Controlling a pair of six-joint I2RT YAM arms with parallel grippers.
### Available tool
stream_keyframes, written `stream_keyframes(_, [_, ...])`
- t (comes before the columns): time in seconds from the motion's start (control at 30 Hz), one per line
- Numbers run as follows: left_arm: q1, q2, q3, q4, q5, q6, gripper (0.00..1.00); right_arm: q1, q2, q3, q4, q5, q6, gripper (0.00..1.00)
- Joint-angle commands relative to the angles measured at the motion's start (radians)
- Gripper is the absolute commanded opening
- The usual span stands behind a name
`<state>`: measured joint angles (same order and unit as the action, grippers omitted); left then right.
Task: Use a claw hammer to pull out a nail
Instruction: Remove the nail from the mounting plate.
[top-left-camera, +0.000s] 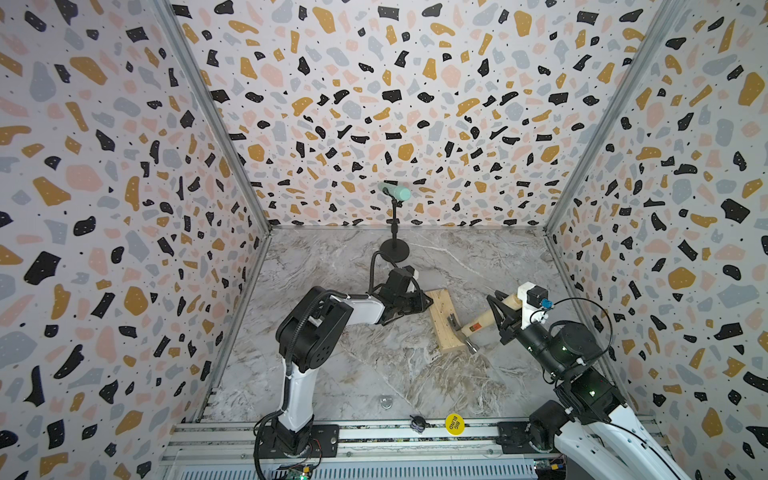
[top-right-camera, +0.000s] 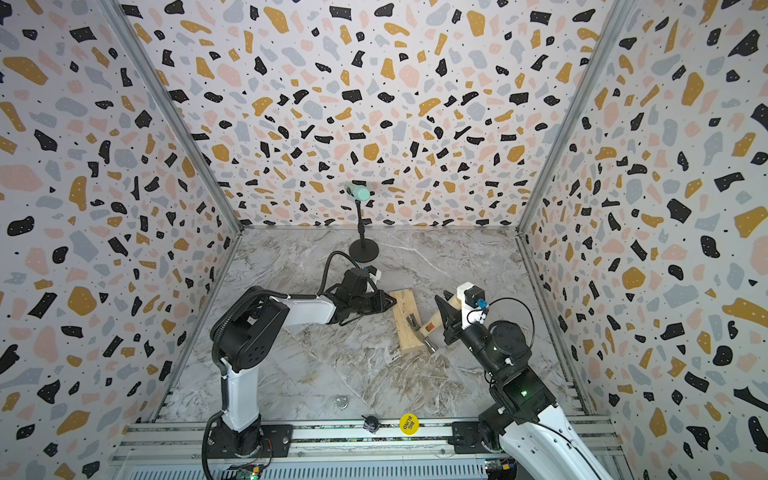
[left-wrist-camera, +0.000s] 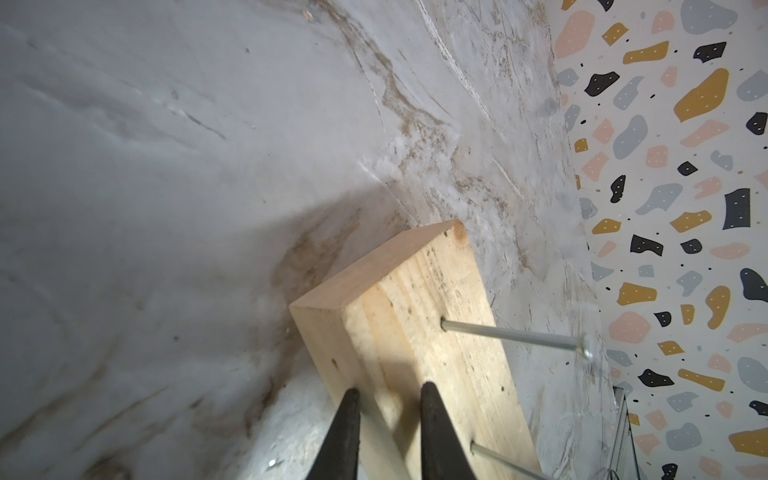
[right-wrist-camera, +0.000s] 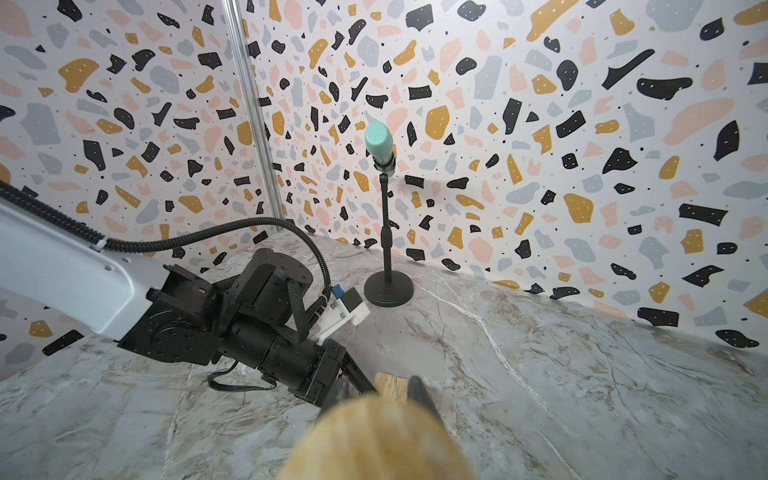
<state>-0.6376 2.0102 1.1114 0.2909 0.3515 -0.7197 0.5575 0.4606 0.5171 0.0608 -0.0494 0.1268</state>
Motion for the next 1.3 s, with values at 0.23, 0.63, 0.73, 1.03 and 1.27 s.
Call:
stream_keyframes(0.23, [0.007,0.065,-0.052,-0.12,-0.033,0.002,0.2,0.008,-0.058,-0.033,0.063,-0.02,0.096,0.0])
stream_keyframes(0.63, [0.007,0.065,-0.051,-0.116,-0.028,0.001,0.2,0.009,-0.046,0.056,0.044,-0.003,0.069,0.0])
stream_keyframes(0.73, [0.007,0.064,-0.053,-0.112,-0.026,0.0,0.2,0.008,-0.046,0.076,0.037,0.001,0.06,0.0])
stream_keyframes(1.03, [0.007,0.074,-0.052,-0.098,-0.015,-0.011,0.2,0.008,-0.056,0.082,0.044,0.011,0.06,0.0])
stream_keyframes(1.27, [0.007,0.073,-0.049,-0.102,-0.013,-0.012,0.2,0.007,-0.074,0.078,0.076,0.013,0.063,0.0])
